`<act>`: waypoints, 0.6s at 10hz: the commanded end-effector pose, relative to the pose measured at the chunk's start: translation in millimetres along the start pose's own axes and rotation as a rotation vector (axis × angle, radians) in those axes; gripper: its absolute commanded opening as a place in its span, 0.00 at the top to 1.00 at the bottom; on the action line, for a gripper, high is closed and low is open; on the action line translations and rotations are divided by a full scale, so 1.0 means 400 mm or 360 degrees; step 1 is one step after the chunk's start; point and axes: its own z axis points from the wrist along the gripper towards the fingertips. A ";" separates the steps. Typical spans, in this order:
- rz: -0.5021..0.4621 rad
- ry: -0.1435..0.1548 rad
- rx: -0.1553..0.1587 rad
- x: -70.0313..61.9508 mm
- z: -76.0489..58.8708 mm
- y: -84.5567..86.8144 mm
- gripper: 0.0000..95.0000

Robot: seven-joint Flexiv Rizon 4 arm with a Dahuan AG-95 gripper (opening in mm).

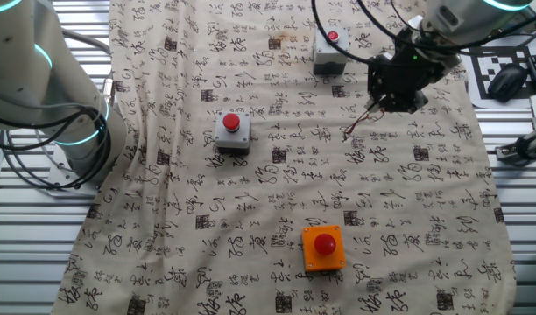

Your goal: Unfold the leg of the glasses (with one hand)

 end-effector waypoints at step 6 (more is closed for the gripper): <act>0.0091 -0.0017 0.0013 -0.002 0.000 0.000 1.00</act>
